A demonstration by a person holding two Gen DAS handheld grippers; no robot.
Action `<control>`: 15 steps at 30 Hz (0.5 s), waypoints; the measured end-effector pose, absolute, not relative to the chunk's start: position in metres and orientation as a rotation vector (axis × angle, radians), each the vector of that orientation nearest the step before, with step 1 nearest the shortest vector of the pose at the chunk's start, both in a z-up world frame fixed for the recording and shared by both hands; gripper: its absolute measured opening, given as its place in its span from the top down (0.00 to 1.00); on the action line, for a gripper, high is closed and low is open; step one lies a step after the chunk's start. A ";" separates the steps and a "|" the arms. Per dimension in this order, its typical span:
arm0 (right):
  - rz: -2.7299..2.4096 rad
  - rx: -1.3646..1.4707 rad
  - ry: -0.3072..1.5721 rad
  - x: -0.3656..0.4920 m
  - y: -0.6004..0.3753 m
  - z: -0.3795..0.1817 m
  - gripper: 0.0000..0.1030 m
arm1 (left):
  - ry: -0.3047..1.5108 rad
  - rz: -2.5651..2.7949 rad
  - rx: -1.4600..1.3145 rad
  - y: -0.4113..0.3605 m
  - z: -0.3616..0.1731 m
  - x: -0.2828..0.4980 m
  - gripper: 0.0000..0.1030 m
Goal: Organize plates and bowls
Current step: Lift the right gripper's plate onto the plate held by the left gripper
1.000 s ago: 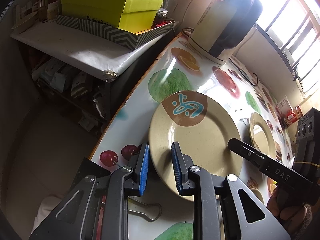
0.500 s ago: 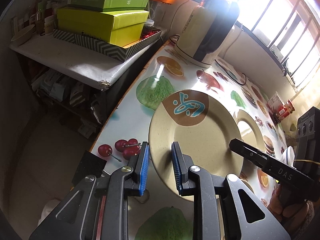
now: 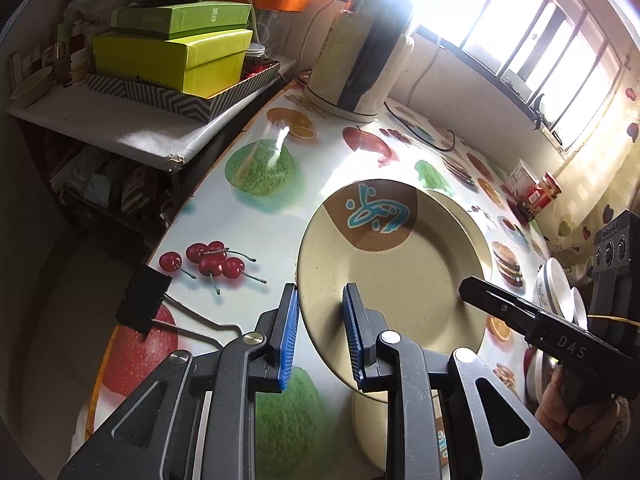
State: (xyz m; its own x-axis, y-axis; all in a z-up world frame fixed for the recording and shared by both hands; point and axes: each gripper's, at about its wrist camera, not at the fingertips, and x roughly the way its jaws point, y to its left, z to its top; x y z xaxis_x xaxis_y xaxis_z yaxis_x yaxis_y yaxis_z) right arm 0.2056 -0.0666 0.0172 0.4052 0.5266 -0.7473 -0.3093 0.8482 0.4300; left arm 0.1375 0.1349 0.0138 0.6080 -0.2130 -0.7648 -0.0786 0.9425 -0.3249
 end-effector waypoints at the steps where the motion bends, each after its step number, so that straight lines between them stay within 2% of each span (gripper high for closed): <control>1: 0.530 0.239 1.024 0.202 -0.069 0.018 0.80 | 0.920 -0.085 -0.340 0.132 0.014 0.135 0.77; 15: 0.480 0.266 1.025 0.153 -0.108 0.014 0.80 | 0.953 -0.138 -0.299 0.098 0.003 0.103 0.77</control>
